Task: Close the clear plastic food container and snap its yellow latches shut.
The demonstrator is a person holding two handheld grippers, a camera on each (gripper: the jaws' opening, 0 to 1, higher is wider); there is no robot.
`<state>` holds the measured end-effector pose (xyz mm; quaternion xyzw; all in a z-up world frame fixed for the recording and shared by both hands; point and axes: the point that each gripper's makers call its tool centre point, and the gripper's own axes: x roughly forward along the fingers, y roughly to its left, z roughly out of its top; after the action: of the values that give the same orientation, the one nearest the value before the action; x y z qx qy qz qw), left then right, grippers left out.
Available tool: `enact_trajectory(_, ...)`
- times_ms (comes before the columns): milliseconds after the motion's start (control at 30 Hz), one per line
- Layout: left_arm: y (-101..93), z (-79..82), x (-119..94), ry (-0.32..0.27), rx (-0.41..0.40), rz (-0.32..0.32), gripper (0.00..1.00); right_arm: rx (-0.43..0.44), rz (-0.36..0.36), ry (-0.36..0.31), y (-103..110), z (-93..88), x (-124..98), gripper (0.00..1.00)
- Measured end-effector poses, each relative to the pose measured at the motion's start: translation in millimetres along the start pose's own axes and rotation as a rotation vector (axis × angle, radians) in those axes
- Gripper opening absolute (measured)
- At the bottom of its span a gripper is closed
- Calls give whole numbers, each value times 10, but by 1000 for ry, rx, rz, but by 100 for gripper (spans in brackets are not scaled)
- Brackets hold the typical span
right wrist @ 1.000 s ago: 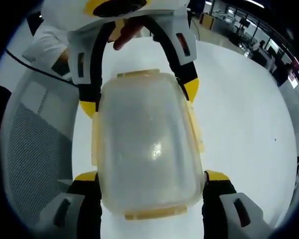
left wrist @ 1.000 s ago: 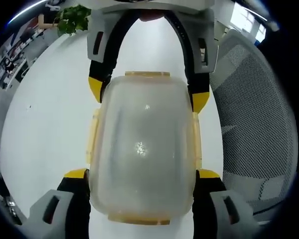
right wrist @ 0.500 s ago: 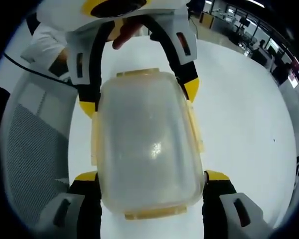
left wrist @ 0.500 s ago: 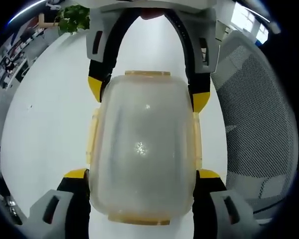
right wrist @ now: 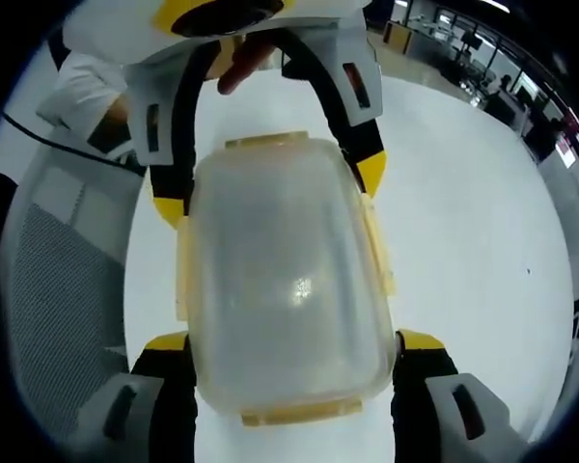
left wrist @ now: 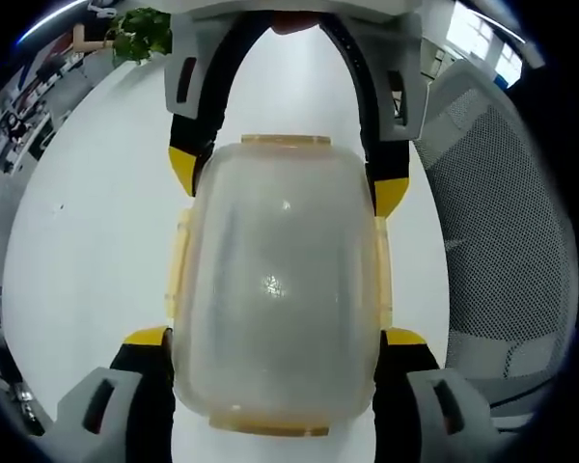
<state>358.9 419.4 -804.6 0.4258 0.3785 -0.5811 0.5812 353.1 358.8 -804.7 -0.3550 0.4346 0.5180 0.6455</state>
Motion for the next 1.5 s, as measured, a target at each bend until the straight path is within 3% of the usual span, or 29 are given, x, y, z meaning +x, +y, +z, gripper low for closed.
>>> enact_trajectory(1500, 434, -6, 36, -7, -16, -4, 87, -14, 0, 15, -431, 66, 42, 84)
